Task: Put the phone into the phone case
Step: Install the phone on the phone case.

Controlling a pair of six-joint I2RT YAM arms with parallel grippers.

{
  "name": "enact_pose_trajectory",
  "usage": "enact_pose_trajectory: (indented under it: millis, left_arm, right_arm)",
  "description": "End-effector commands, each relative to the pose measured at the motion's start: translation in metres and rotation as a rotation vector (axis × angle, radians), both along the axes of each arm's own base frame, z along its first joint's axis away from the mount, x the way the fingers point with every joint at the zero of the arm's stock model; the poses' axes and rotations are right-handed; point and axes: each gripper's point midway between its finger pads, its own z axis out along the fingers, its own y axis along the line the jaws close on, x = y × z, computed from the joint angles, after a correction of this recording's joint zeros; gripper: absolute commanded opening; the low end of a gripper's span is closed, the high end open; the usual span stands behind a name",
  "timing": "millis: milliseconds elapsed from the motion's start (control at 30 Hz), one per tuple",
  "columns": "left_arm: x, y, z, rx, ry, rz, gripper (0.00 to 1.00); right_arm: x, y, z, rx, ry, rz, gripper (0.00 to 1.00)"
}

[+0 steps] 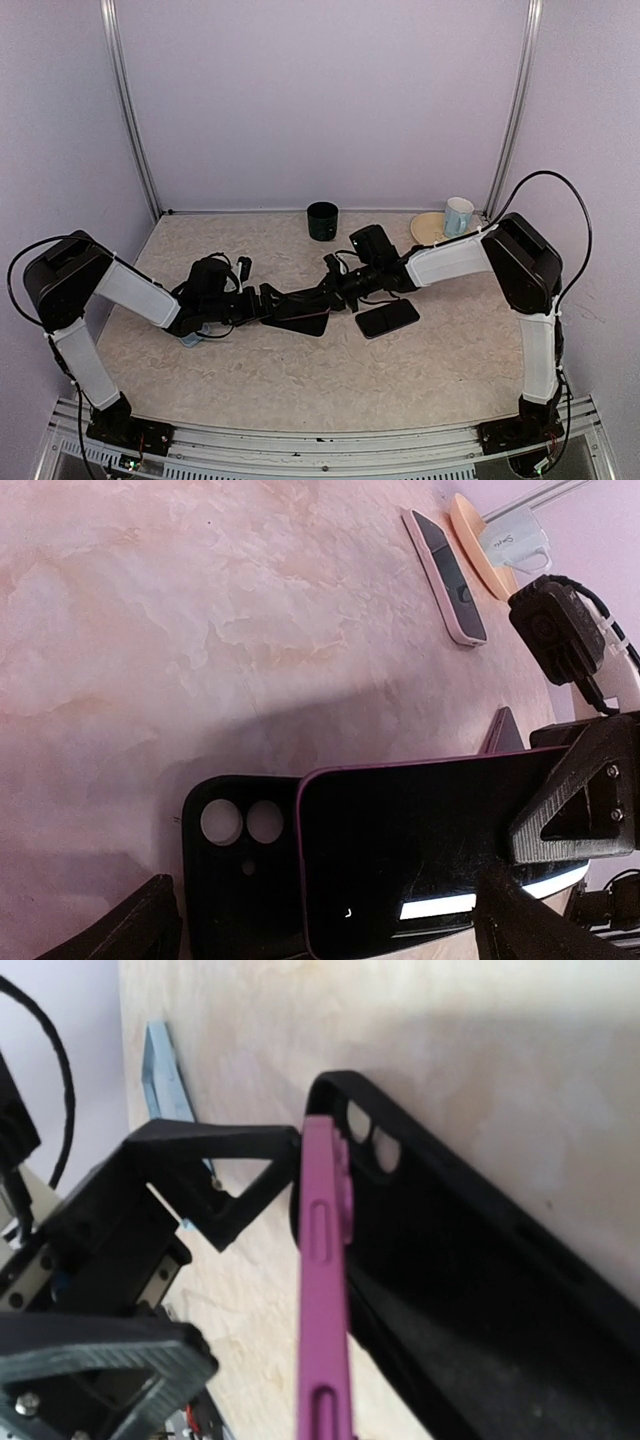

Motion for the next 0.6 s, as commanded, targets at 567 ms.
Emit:
enact_pose_trajectory:
  millis: [567]
  left_arm:
    - [-0.005, -0.011, -0.003, -0.062, 0.009, -0.023, 0.99]
  right_arm:
    - [0.003, 0.021, 0.0, 0.118, 0.063, 0.026, 0.0]
